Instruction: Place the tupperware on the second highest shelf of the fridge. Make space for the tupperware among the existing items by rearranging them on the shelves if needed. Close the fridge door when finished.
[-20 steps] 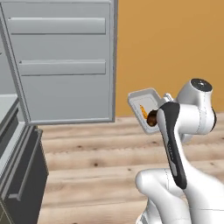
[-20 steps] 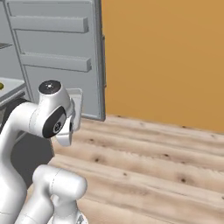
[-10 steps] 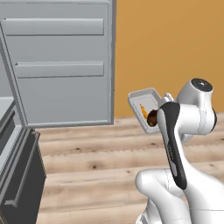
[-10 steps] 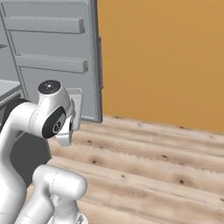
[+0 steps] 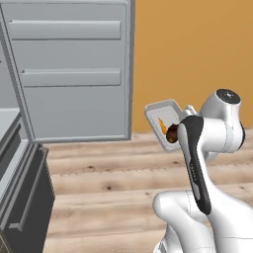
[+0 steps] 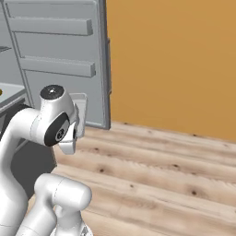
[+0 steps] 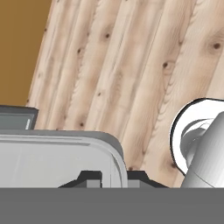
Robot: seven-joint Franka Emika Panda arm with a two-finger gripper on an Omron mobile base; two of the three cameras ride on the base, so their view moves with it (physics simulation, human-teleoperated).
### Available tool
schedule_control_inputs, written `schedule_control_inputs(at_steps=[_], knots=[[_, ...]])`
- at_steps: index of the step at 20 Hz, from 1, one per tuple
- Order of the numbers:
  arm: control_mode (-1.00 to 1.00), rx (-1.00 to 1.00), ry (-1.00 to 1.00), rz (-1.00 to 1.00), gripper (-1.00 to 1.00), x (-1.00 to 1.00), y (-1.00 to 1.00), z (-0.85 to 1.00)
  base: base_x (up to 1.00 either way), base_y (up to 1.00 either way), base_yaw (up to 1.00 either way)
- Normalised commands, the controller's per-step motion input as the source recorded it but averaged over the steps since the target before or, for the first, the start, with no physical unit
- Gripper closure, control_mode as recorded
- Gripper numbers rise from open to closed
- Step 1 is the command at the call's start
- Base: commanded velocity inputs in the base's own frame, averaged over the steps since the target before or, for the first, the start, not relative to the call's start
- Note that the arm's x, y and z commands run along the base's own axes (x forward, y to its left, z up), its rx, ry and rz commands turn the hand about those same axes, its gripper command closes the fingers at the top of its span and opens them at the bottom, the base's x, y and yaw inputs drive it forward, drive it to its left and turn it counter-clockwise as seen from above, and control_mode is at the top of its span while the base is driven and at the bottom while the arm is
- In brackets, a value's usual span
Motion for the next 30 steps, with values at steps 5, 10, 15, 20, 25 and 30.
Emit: schedule_control_inputs(at_steps=[5, 10, 15, 20, 25, 30], knots=[[1.0, 0.0, 0.0, 0.0, 1.0, 0.0, 0.0, 0.0, 0.91, -0.61, 0.37], [1.0, 0.0, 0.0, 0.0, 1.0, 0.0, 0.0, 0.0, 1.0, -0.51, 0.2], [1.0, 0.0, 0.0, 0.0, 1.0, 0.0, 0.0, 0.0, 1.0, -0.15, 0.38], [1.0, 0.0, 0.0, 0.0, 1.0, 0.0, 0.0, 0.0, 1.0, -0.2, 0.36], [1.0, 0.0, 0.0, 0.0, 1.0, 0.0, 0.0, 0.0, 0.41, -0.34, 0.38], [1.0, 0.0, 0.0, 0.0, 1.0, 0.0, 0.0, 0.0, 0.38, -0.18, 0.44]])
